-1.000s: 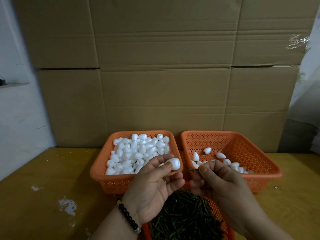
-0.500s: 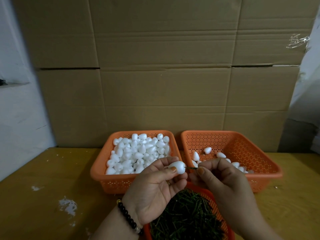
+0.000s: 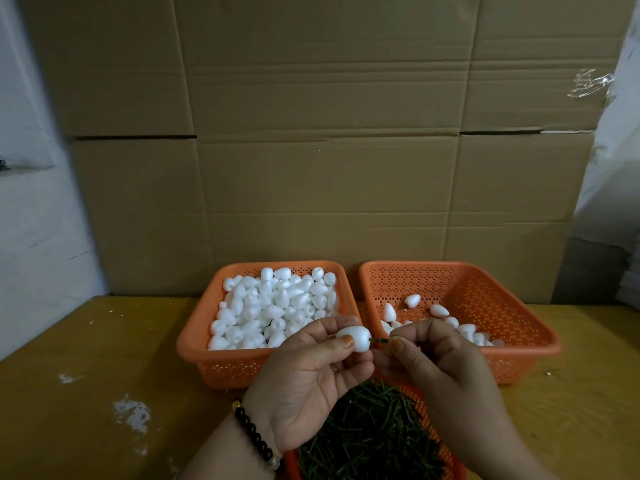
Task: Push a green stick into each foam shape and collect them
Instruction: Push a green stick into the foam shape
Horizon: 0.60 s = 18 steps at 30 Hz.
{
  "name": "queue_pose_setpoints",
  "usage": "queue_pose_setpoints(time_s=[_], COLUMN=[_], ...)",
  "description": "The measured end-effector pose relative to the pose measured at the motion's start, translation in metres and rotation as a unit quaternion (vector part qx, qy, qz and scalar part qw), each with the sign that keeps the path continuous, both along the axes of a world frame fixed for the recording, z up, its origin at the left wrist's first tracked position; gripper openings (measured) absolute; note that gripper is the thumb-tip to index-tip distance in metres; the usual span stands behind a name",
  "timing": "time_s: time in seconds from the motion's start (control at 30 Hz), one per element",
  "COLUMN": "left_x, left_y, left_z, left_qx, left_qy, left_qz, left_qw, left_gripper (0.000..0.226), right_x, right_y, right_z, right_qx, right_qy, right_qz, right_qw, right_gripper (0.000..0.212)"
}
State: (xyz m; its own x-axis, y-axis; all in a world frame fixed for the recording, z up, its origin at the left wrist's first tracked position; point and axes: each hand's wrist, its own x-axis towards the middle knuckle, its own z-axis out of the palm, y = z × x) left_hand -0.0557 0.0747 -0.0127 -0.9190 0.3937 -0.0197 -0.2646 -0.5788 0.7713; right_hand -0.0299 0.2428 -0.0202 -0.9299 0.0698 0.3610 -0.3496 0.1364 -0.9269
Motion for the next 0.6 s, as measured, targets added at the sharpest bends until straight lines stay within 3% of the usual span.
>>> queue_pose_setpoints(time_s=[0.6], left_x=[0.0032], left_y=[0.0049], left_z=[-0.0010], left_qx=[-0.018], left_qy=[-0.002], left_qz=[0.015], left_qw=[1.000], left_gripper=[0.025], right_x=[0.0005], right_y=[0.0006], right_z=[-0.0012], right_qx=[0.030], right_qy=[0.006], right_qz=[-0.015], right_qw=[0.999], right_gripper=[0.011])
